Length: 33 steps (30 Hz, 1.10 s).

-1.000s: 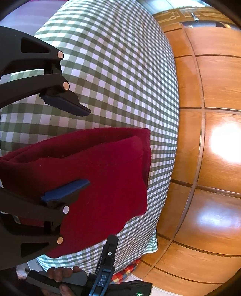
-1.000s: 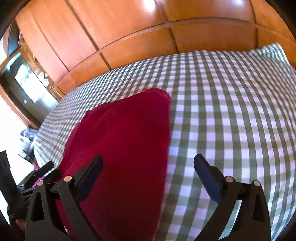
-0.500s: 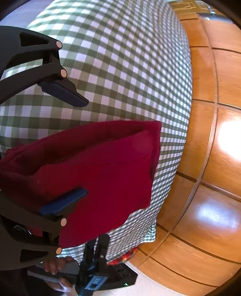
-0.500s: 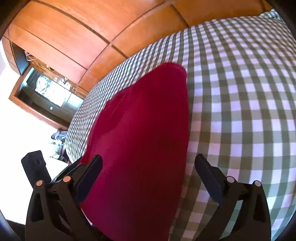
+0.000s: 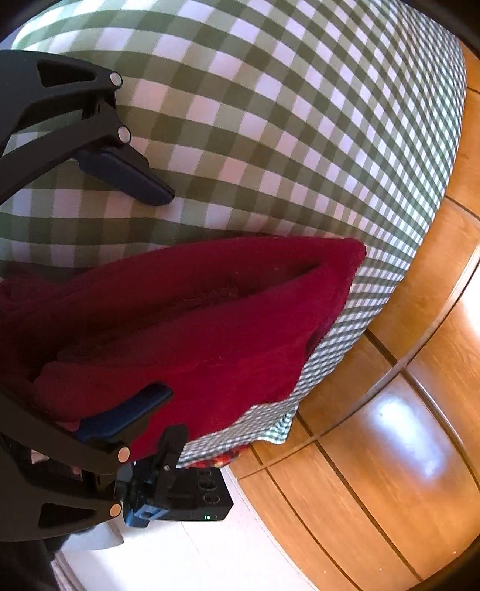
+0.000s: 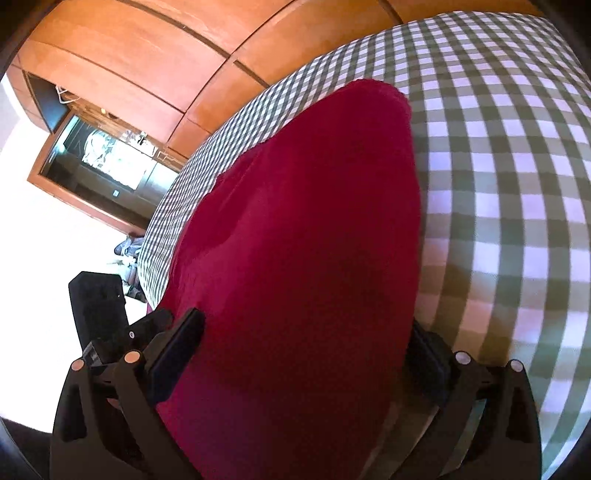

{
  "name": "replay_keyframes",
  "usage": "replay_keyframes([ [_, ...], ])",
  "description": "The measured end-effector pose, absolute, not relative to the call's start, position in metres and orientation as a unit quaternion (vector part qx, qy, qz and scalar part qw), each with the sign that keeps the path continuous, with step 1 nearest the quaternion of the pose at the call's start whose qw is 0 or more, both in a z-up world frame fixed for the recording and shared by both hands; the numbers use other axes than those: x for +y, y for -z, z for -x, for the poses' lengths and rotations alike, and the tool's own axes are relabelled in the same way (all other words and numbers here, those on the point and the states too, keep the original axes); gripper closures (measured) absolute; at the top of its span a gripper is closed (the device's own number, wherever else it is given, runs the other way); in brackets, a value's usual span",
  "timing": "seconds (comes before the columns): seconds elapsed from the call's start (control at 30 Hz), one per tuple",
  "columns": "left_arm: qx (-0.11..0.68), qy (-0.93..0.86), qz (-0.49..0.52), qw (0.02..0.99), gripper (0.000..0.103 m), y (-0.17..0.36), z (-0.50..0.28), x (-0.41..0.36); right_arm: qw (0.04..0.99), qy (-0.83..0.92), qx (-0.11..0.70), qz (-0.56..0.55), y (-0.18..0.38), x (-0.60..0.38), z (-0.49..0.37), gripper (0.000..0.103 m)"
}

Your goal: Fold small clothes

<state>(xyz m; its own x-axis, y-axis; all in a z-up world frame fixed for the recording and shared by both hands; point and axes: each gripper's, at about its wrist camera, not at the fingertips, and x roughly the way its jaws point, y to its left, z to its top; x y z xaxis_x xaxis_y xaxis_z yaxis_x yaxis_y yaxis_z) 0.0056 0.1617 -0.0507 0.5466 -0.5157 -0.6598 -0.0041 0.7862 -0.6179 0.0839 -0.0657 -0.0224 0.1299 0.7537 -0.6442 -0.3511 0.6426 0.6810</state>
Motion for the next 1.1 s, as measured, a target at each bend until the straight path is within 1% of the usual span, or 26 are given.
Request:
replay_keyframes([
  [0.03, 0.45, 0.171, 0.292, 0.827, 0.027, 0.051, -0.007, 0.16, 0.729, -0.381, 0.538, -0.181, 0.023, -0.061, -0.084, 0.011],
  [0.07, 0.451, 0.186, 0.299, 0.82, 0.039, 0.052, -0.01, 0.163, 0.73, -0.383, 0.537, -0.178, 0.023, -0.059, -0.084, 0.019],
  [0.1, 0.452, 0.198, 0.31, 0.813, 0.043, 0.054, -0.012, 0.16, 0.732, -0.384, 0.534, -0.178, 0.023, -0.058, -0.082, 0.022],
  [0.17, 0.447, 0.204, 0.304, 0.816, 0.048, 0.053, -0.015, 0.157, 0.733, -0.386, 0.529, -0.184, 0.02, -0.058, -0.081, 0.039],
  [0.23, 0.44, 0.21, 0.307, 0.817, 0.052, 0.051, -0.015, 0.154, 0.737, -0.39, 0.519, -0.186, 0.014, -0.061, -0.078, 0.048],
  [0.27, 0.435, 0.215, 0.307, 0.818, 0.055, 0.048, -0.014, 0.153, 0.74, -0.393, 0.514, -0.185, 0.011, -0.061, -0.076, 0.051],
  [0.37, 0.425, 0.236, 0.287, 0.825, 0.059, 0.032, -0.018, 0.14, 0.752, -0.398, 0.495, -0.177, -0.003, -0.069, -0.067, 0.056],
  [0.6, 0.416, 0.32, 0.246, 0.815, 0.062, 0.001, -0.061, 0.068, 0.802, -0.351, 0.437, -0.207, -0.037, -0.143, -0.066, 0.059],
  [0.7, 0.413, 0.357, 0.215, 0.81, 0.063, -0.014, -0.095, 0.016, 0.827, -0.313, 0.413, -0.218, -0.047, -0.184, -0.069, 0.059],
  [0.8, 0.407, 0.39, 0.146, 0.813, 0.063, -0.03, -0.137, -0.057, 0.857, -0.252, 0.386, -0.231, -0.054, -0.235, -0.079, 0.059],
  [0.97, 0.41, 0.418, 0.063, 0.808, 0.063, -0.036, -0.193, -0.159, 0.884, -0.159, 0.372, -0.233, -0.043, -0.287, -0.096, 0.058],
  [1.03, 0.418, 0.415, 0.032, 0.807, 0.063, -0.027, -0.21, -0.193, 0.887, -0.121, 0.38, -0.231, -0.027, -0.306, -0.106, 0.058],
  [1.1, 0.44, 0.407, 0.003, 0.801, 0.063, -0.007, -0.223, -0.22, 0.883, -0.091, 0.398, -0.231, -0.005, -0.317, -0.115, 0.055],
])
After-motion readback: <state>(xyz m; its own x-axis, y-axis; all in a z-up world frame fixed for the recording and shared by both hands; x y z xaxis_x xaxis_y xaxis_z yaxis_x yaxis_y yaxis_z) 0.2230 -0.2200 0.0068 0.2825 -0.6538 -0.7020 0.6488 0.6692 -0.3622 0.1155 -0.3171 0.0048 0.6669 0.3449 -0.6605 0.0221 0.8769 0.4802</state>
